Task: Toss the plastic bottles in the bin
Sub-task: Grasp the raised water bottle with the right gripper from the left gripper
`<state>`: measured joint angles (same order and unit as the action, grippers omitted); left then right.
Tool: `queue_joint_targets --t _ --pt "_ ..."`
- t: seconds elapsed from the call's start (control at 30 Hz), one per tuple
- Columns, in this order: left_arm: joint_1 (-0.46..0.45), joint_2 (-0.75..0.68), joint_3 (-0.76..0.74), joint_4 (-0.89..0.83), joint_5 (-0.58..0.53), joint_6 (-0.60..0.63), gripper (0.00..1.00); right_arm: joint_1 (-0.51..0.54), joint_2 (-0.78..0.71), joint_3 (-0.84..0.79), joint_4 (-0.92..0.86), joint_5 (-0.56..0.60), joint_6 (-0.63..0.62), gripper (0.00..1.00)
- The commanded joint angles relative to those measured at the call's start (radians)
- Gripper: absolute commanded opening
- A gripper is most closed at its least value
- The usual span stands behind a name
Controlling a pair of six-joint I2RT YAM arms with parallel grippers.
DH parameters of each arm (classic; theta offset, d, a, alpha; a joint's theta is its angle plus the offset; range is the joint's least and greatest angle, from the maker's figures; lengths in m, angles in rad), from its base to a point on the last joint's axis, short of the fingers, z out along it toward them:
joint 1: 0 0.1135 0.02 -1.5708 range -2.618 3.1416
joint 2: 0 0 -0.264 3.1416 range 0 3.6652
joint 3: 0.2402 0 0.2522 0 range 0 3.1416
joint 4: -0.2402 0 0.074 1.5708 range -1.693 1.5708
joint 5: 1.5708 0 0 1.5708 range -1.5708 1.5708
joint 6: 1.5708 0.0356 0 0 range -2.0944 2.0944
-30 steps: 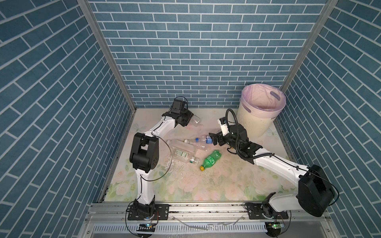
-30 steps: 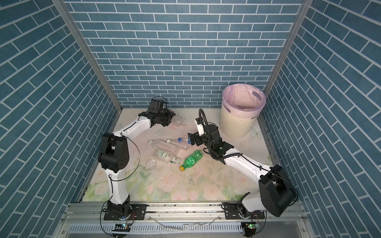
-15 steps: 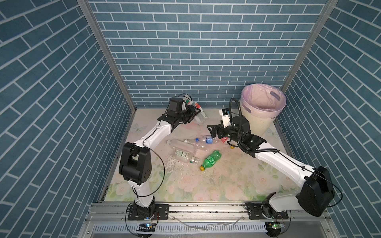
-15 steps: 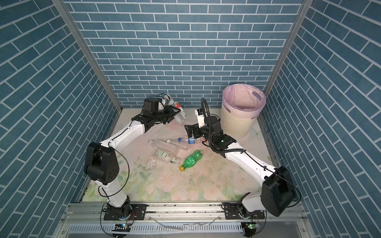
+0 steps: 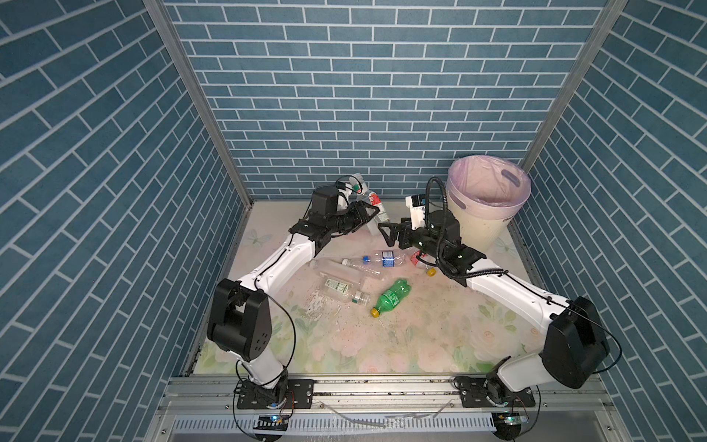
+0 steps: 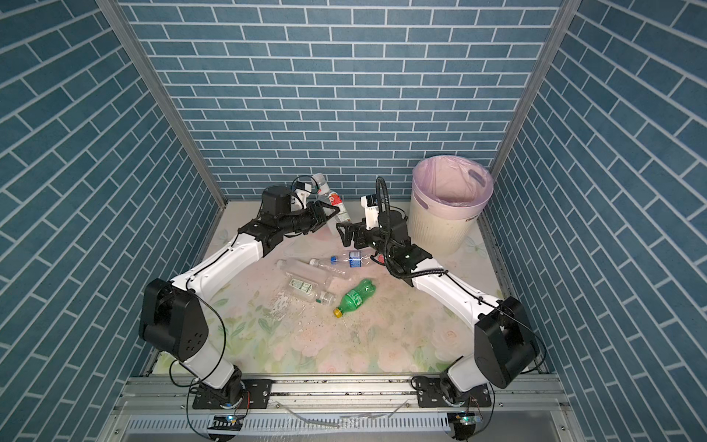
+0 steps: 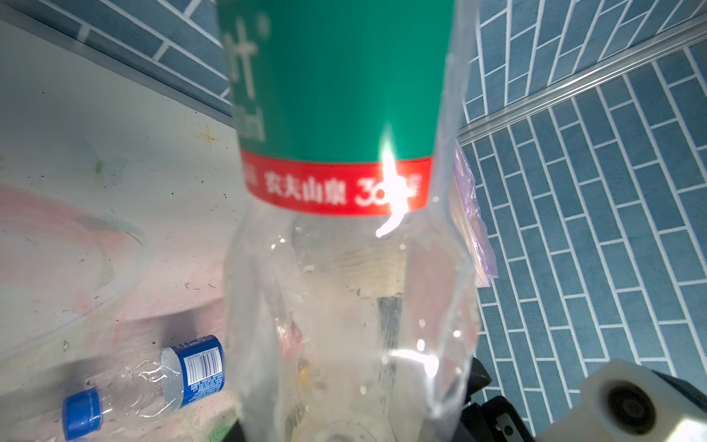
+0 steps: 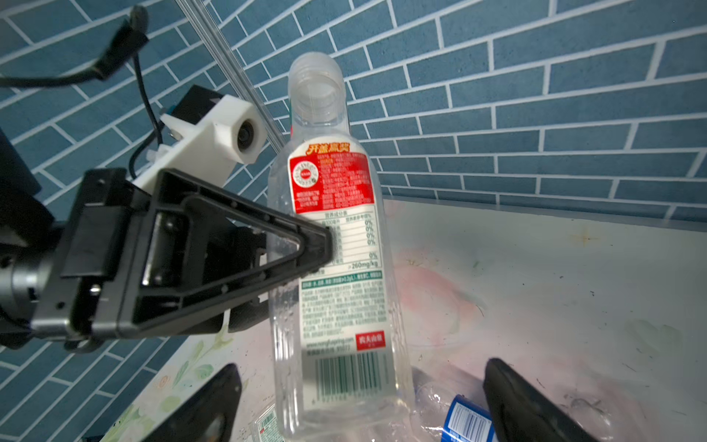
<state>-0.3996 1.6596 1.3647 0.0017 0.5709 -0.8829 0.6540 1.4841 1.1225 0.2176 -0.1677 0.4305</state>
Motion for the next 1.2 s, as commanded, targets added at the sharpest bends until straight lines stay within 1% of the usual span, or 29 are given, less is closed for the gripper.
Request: queue_joint_targets --t 0.0,0.2,0.33,0.57,0.8,0.83,0.97,1.1,1.17 --pt "0.002 -0.041 -0.018 0.037 0.017 0.015 0.53 0.002 0.044 0.08 0.043 -0.028 0.043 0.98" --pt "0.002 -0.061 -0.027 0.032 0.012 0.021 0.55 0.007 0.109 0.107 0.047 -0.045 0.059 0.98" --pt "0.009 -0.065 -0.035 0.042 0.017 0.006 0.55 0.009 0.125 0.109 0.048 -0.029 0.052 0.98" --pt "0.012 -0.072 -0.042 0.054 0.018 -0.005 0.56 0.018 0.164 0.133 0.075 -0.034 0.068 0.92" --pt "0.018 -0.062 -0.041 0.05 0.025 -0.016 0.56 0.025 0.212 0.17 0.088 -0.064 0.073 0.89" --pt "0.02 -0.06 -0.042 0.054 0.027 -0.022 0.57 0.029 0.214 0.169 0.094 -0.064 0.074 0.87" --pt "0.032 -0.061 -0.049 0.062 0.027 -0.034 0.6 0.027 0.21 0.156 0.117 -0.056 0.079 0.77" --pt "0.047 -0.06 -0.058 0.078 0.033 -0.053 0.67 0.027 0.202 0.143 0.127 -0.058 0.079 0.65" --pt "0.058 -0.057 -0.059 0.084 0.04 -0.062 0.71 0.027 0.199 0.136 0.13 -0.06 0.08 0.62"
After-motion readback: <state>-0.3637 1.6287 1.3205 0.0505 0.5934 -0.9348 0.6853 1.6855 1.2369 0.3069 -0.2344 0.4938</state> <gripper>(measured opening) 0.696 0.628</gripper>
